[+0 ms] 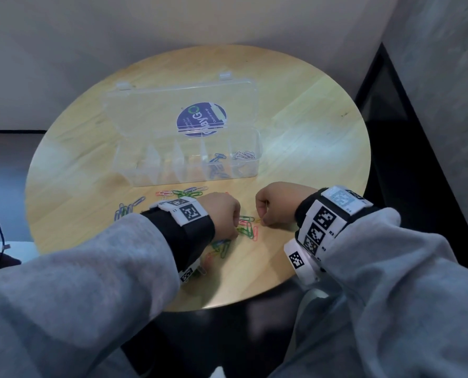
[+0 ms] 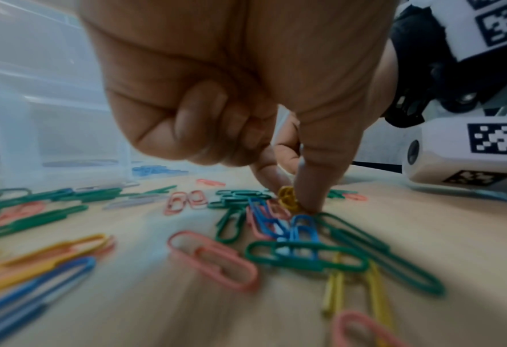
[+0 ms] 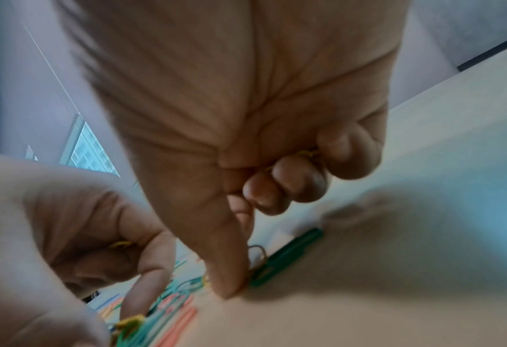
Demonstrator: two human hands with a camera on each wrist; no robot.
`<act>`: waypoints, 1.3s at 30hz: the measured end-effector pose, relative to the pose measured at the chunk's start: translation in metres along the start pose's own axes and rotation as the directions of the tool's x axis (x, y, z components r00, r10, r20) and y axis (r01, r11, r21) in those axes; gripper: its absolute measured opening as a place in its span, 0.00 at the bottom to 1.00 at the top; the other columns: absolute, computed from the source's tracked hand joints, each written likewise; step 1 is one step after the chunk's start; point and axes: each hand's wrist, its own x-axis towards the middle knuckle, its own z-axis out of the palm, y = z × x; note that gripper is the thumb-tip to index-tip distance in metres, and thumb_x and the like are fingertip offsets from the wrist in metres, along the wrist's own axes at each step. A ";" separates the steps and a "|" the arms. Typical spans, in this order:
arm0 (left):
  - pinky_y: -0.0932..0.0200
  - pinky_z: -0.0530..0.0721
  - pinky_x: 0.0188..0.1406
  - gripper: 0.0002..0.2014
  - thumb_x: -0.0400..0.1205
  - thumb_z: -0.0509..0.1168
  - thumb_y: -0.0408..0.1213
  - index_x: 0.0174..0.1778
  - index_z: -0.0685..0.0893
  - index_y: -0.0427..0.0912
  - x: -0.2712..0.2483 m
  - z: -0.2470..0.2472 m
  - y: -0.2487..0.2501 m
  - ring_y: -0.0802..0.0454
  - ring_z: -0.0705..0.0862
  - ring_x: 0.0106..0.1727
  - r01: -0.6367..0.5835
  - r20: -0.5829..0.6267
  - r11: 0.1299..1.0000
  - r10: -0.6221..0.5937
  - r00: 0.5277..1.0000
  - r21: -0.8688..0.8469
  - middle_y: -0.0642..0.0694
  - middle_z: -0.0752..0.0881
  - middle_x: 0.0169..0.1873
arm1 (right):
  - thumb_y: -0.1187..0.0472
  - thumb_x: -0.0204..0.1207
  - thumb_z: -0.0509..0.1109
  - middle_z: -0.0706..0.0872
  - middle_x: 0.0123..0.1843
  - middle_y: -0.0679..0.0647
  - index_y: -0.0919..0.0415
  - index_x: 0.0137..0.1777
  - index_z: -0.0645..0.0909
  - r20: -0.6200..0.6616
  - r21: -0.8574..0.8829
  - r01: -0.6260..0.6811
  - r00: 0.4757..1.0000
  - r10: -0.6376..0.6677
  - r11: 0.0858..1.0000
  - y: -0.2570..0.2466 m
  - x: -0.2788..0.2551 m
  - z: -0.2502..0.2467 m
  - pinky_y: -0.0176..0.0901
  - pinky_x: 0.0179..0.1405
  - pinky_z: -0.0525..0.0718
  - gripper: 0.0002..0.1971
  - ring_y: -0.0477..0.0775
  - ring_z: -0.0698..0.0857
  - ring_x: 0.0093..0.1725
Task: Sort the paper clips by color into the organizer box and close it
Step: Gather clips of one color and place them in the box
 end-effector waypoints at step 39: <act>0.72 0.70 0.14 0.09 0.81 0.52 0.31 0.39 0.75 0.42 -0.030 -0.019 -0.095 0.59 0.72 0.16 0.164 0.182 -0.096 -0.214 0.960 -0.982 0.48 0.73 0.26 | 0.64 0.69 0.72 0.77 0.37 0.45 0.55 0.52 0.84 0.144 -0.145 0.307 0.947 -0.287 0.941 -0.077 0.003 0.028 0.38 0.36 0.71 0.12 0.49 0.76 0.41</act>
